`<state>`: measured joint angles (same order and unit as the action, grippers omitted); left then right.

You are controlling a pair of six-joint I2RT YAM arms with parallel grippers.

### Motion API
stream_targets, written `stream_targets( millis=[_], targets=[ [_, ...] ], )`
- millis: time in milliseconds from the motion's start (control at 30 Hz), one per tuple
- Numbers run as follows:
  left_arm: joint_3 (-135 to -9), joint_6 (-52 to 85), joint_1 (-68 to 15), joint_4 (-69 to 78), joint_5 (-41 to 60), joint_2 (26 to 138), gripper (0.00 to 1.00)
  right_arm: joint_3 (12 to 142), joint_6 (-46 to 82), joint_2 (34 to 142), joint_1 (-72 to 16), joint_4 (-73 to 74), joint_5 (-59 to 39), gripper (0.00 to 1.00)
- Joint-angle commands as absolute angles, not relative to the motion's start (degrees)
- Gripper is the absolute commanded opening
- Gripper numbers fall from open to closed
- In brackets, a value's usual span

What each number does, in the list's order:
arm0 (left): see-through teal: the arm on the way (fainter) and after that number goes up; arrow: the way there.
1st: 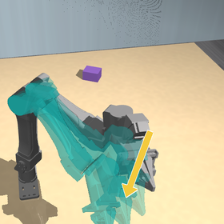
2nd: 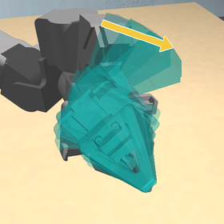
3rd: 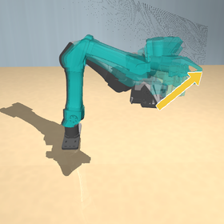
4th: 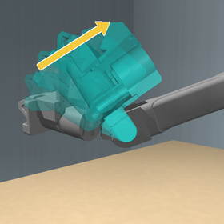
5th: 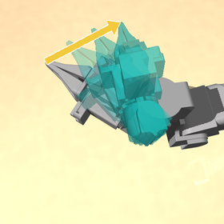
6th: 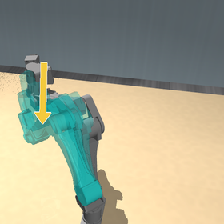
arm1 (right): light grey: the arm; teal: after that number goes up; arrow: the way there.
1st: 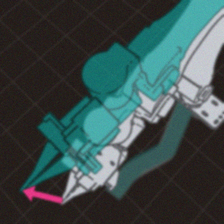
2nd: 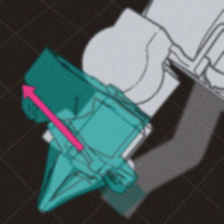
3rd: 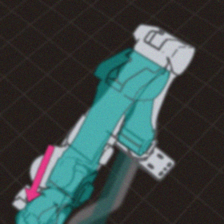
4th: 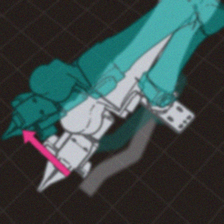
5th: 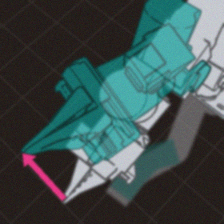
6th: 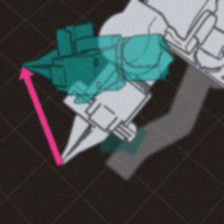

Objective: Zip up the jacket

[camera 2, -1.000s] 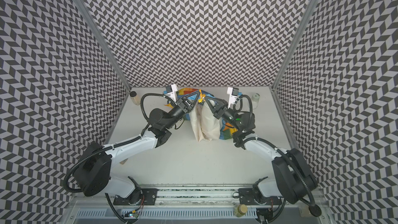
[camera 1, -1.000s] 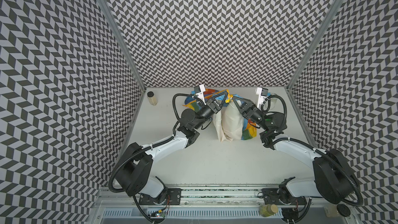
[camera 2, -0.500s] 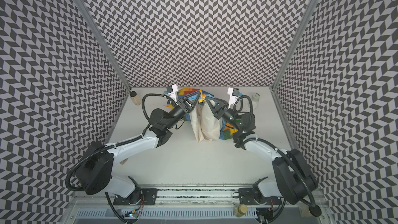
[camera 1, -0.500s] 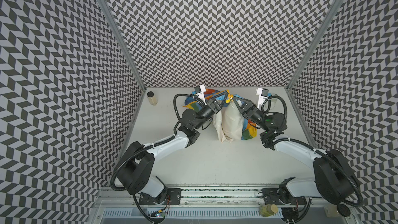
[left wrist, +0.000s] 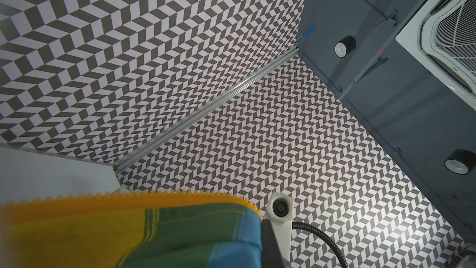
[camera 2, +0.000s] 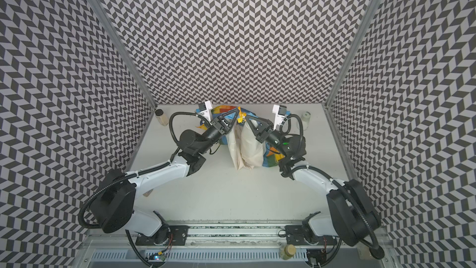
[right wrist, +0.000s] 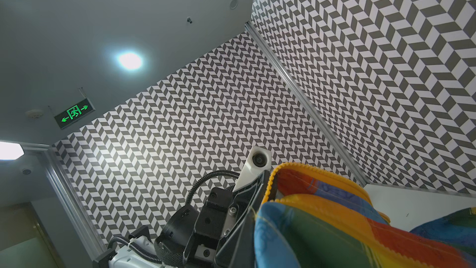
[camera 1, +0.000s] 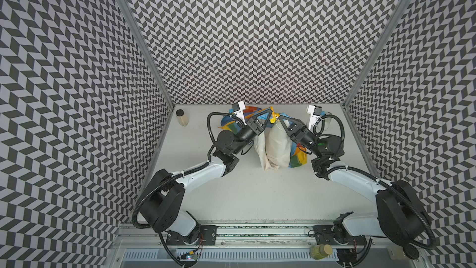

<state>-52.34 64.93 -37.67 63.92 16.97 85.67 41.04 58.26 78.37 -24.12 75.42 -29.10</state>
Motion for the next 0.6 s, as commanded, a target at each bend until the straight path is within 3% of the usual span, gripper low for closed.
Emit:
stream_targets(
  millis=[0, 567],
  targets=[
    [-53.00, 65.65, -37.53, 68.02, 17.97, 85.42, 0.00, 40.98, 57.76, 76.73, -24.52, 80.87, -29.17, 0.00],
    [-53.44, 66.51, -37.68, 68.91, 18.73, 86.33, 0.00, 41.38, 58.07, 77.57, -24.52, 80.87, -29.12, 0.00]
  ],
)
